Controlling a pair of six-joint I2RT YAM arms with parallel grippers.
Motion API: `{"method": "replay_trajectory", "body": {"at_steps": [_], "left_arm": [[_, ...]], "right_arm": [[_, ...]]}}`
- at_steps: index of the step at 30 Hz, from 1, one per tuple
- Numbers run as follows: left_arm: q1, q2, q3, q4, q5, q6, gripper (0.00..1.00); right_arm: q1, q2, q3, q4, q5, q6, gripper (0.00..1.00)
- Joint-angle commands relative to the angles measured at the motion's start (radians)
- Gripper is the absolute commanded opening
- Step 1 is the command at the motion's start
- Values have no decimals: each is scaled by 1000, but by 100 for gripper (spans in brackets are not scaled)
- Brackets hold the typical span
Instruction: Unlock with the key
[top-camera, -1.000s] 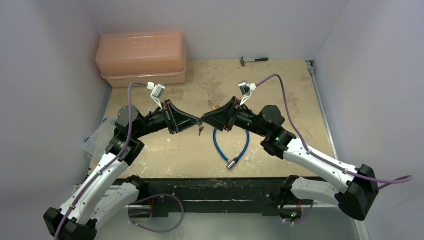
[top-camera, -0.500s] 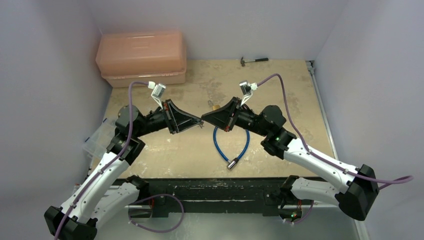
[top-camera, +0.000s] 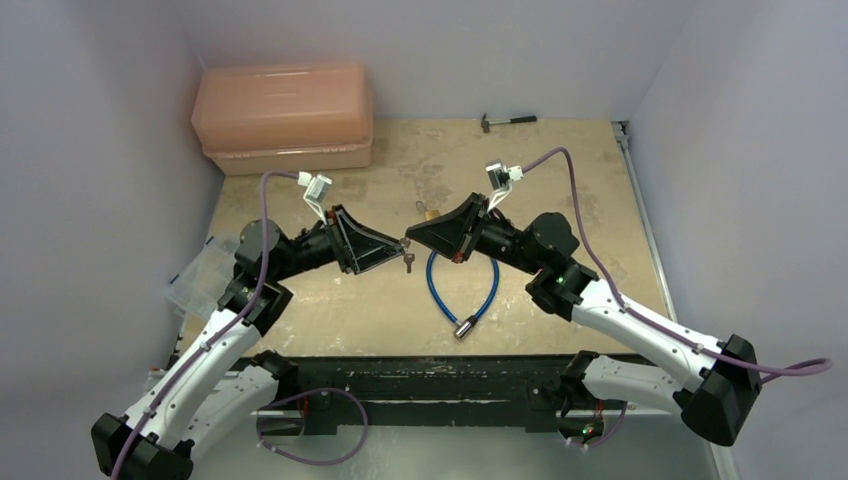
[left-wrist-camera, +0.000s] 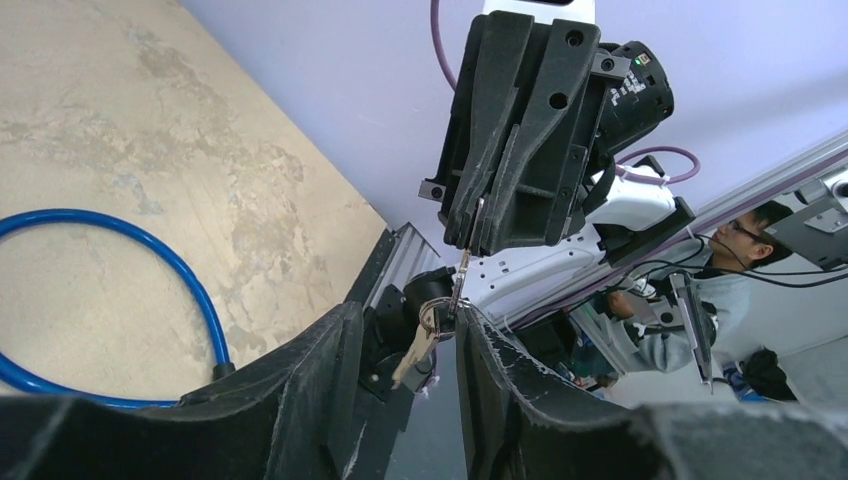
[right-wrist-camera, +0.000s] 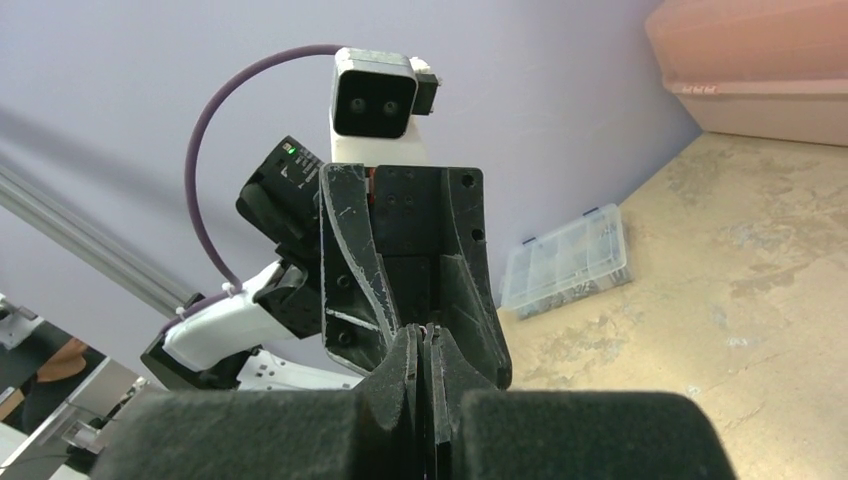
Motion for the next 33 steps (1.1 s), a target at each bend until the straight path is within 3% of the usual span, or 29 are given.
{"method": "replay_trajectory", "body": {"at_steps": [1,23,33], "left_arm": [[-3,-12,-17,104,-14,-38,42],[-3,-8,-77,229,-3,-87,36],[-3,4,-88,249,-3,-89,20]], "right_arm": [[-4,-12,-3,30,23,14,0],[-4,36,0,82,20,54,0],[-4,46,-2,98,5,64,0]]}}
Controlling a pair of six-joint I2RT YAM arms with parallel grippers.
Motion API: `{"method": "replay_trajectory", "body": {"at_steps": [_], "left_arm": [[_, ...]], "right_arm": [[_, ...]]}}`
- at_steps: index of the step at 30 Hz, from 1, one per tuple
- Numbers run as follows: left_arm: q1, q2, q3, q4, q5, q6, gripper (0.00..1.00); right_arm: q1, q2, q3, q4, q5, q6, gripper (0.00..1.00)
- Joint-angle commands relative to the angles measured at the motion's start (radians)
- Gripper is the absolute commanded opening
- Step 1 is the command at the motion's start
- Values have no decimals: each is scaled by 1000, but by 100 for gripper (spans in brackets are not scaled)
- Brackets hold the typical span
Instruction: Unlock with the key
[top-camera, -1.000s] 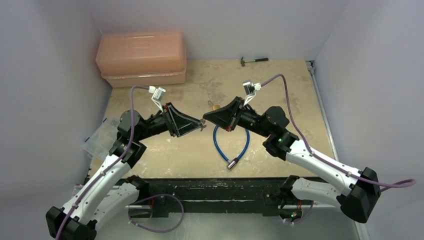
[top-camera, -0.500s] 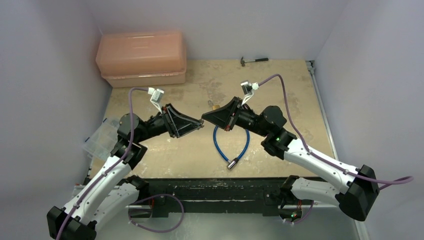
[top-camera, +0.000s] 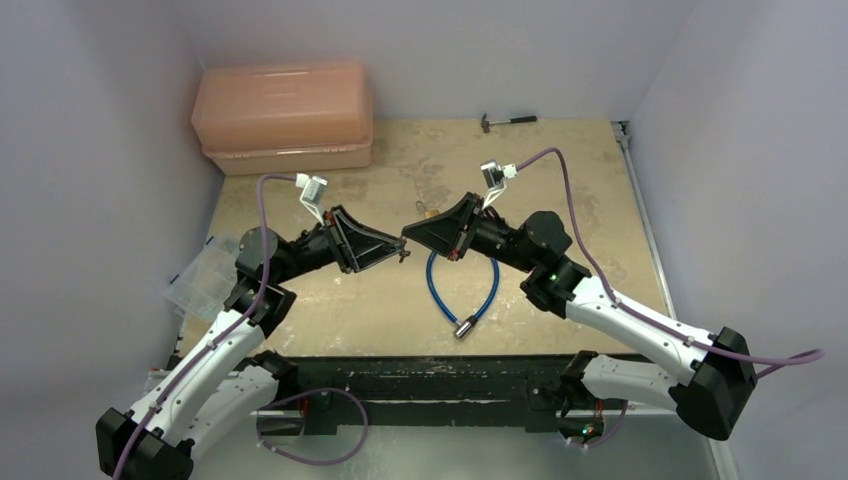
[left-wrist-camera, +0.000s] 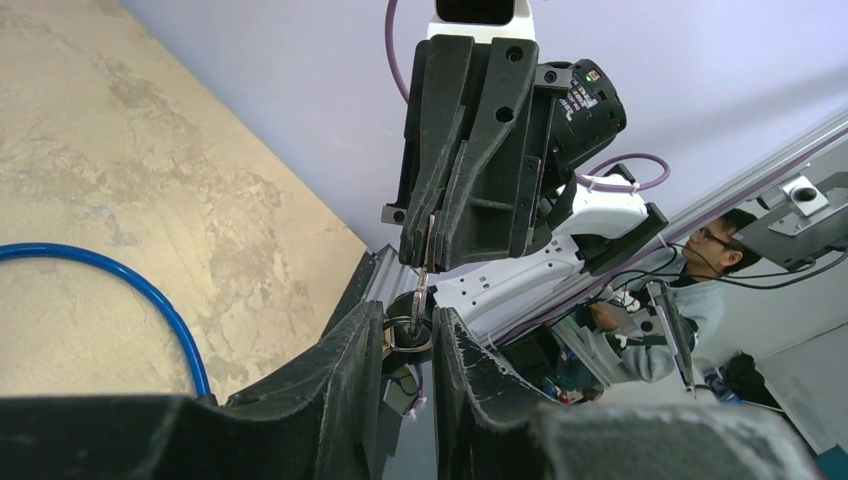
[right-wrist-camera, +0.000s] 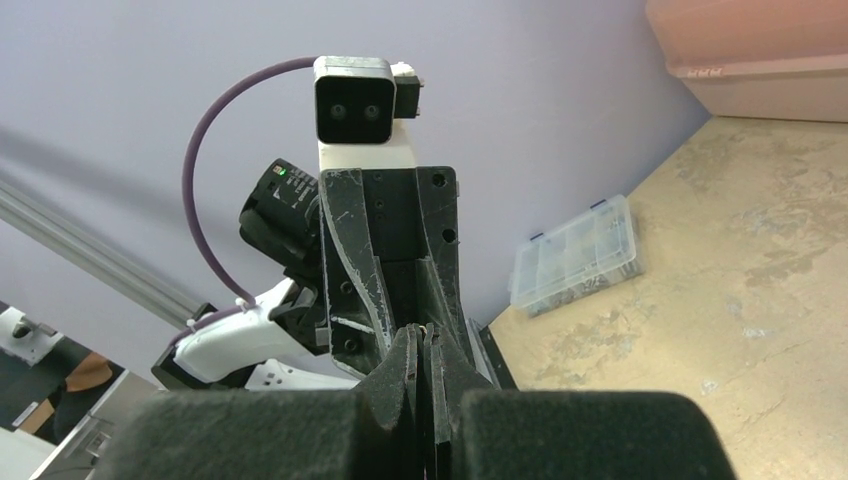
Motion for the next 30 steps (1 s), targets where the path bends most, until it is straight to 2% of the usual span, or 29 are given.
{"method": "replay_trajectory", "body": {"at_steps": [1,6,9,13,19,26,30], "left_arm": [[-4,-3,-13,58,0,-4,19],[-3,-6,-9,46,-2,4,8],[-3,-12,3,12,-6,25,8],[-3,-16,12,-16,-6,49,27],[-3,0,-4,71,1,16,42],[-3,16,-36,192,27,-49,46],[-3,31,-53,247,40,-82,43]], "right_arm": [[-4,6,4,61,-3,13,0],[-4,2,-2,63,-10,13,0],[-4,-9,-4,53,-19,16,0],[-4,-14,0,44,-20,14,0],[-4,2,7,50,-15,18,0],[-4,23,20,62,-25,25,0],[-4,39,21,83,-37,35,0]]}}
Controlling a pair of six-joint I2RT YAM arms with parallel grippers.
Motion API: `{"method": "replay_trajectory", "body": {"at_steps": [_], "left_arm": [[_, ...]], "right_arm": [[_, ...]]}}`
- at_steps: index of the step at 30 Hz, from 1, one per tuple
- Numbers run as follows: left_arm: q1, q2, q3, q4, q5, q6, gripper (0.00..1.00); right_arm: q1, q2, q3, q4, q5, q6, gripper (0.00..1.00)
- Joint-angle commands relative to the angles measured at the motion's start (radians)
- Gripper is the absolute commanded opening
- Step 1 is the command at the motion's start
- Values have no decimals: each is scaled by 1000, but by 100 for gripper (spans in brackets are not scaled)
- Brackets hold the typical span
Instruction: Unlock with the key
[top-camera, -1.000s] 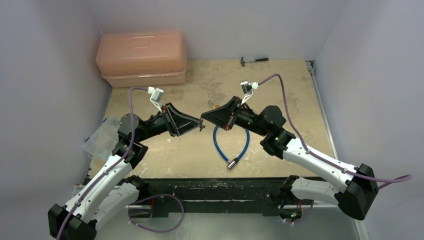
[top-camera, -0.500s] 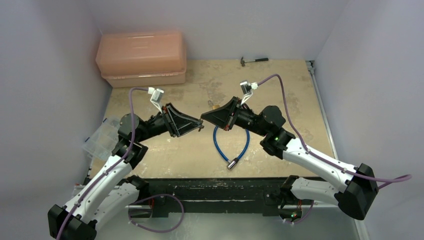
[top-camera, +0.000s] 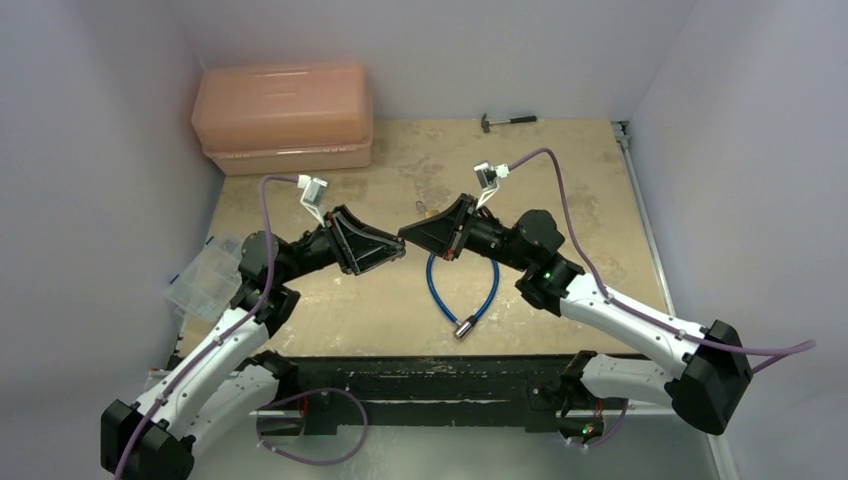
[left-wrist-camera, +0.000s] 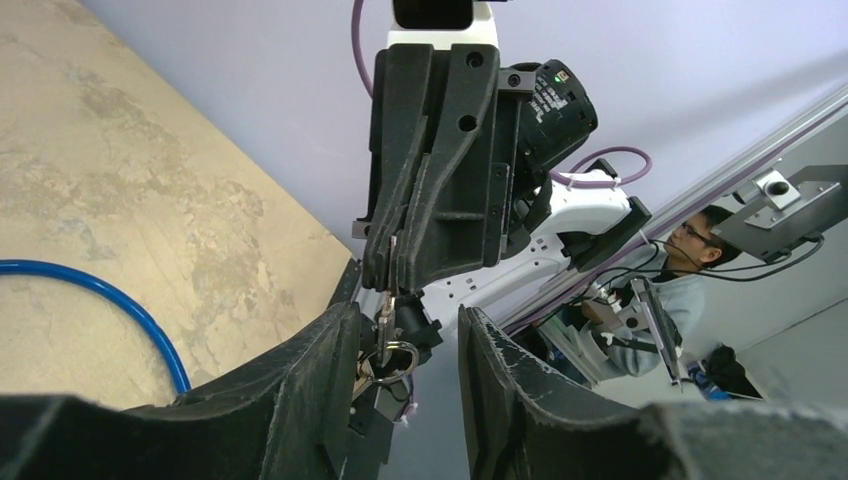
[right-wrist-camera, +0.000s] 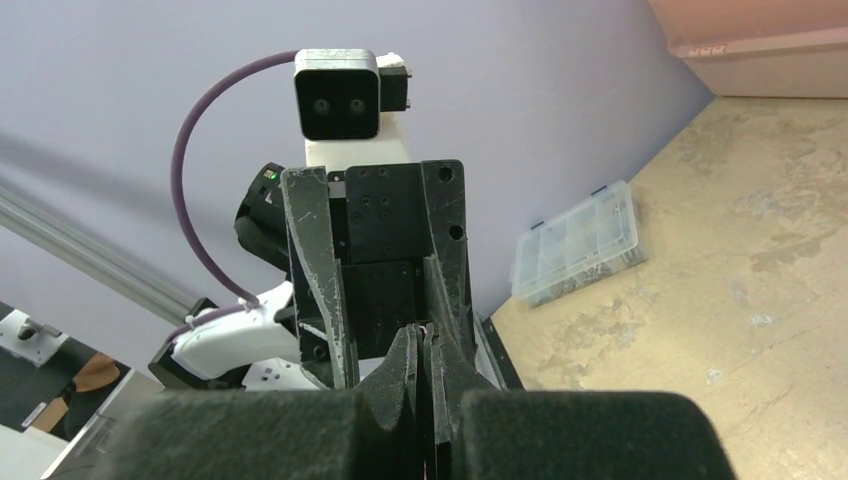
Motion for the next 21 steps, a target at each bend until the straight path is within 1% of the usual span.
{"method": "replay_trajectory", "body": {"at_steps": [1,5,9,13,21], "left_arm": [[-3,12,-16,134,26,-49,41],[-3,15,-13,125,26,-46,36],[-3,4,-4,67,27,-17,31],[-3,-14,1,6,20,15,30],[-3,-31,14,-57,-8,46,27]], "right_arm": [[-4,10,24,67,-29,17,0],[-4,9,20,63,-35,12,0],[-3,-4,12,51,-32,17,0],[-4,-13,14,30,-23,2,0],[-4,-29,6,11,-14,-8,0]]}}
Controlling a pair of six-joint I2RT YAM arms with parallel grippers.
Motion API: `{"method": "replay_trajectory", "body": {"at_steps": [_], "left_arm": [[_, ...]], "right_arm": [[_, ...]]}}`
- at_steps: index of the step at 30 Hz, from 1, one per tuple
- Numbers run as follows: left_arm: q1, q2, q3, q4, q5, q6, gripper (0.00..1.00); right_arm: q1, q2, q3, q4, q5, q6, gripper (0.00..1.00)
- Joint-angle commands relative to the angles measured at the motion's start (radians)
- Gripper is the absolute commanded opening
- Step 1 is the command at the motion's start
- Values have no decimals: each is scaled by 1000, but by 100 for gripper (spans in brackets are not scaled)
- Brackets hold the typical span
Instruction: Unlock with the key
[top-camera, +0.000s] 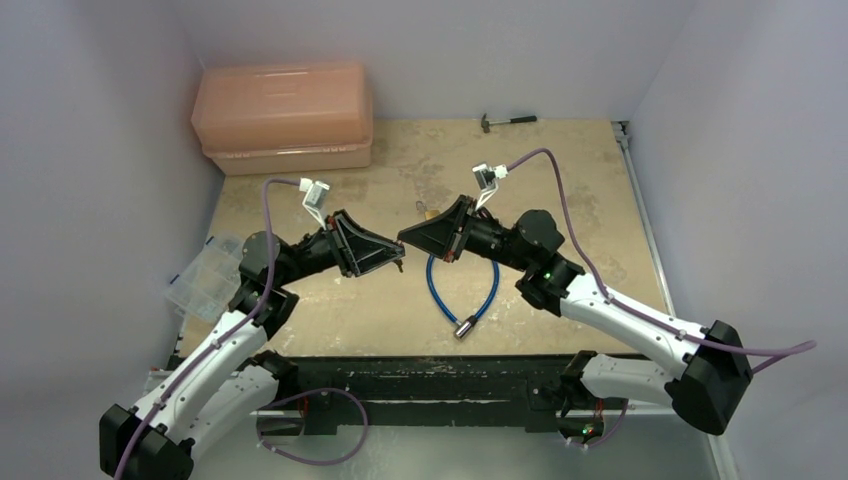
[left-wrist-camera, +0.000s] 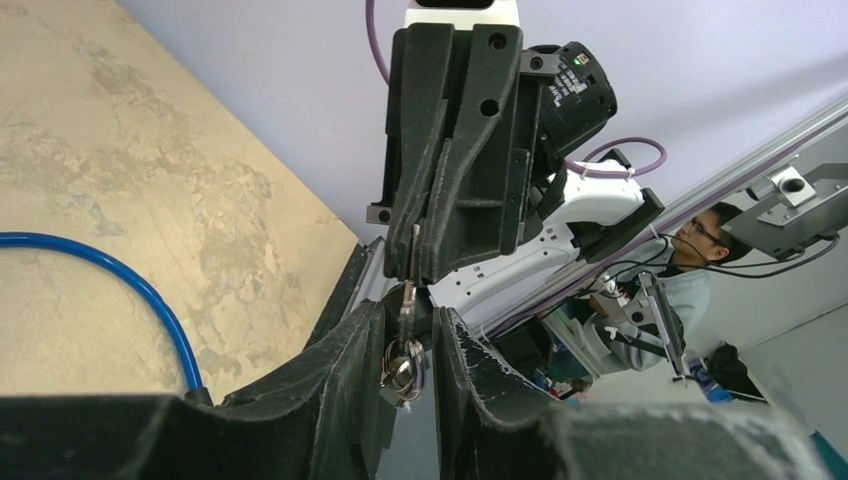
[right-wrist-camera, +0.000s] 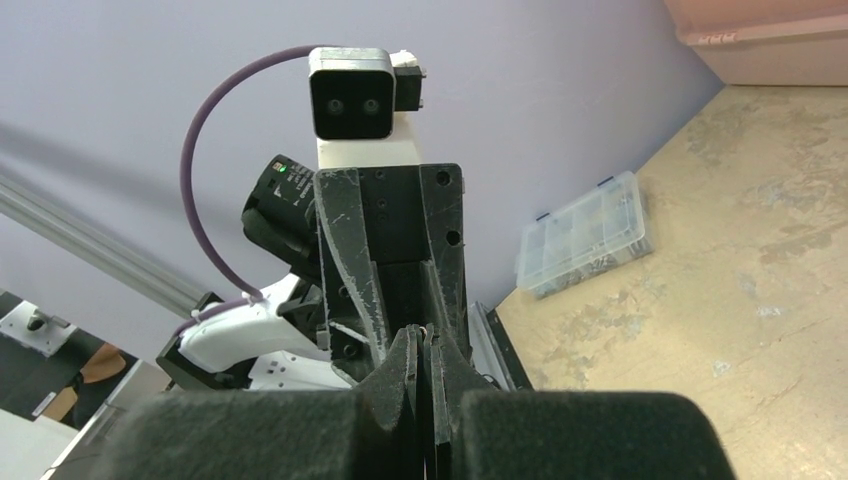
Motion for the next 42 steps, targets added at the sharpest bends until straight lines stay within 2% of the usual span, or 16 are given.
{"method": "replay_trajectory", "body": {"at_steps": [1,8,11,20,32,42], "left_arm": [[-3,-15,28,-26,-20,47,27],[-3,-20,50,-79,-53,74,28],[-3,-18,52,-85,-63,75,25],[-3,-18,60,-113,-66,86,0],[-3,-25,77,-174,-84,115,0],[-3,-14,78,-189,-115,109,0]], "right_arm": [[-4,-40,4,12,10,-15,0],[-4,-51,-13,-5,20,-16,0],[-4,-43,-17,-7,20,-16,0],[-4,-35,-19,-7,32,-16,0],[-4,-55,-47,-7,64,-6,0],[-4,-105,-141,33,155,64,0]]}}
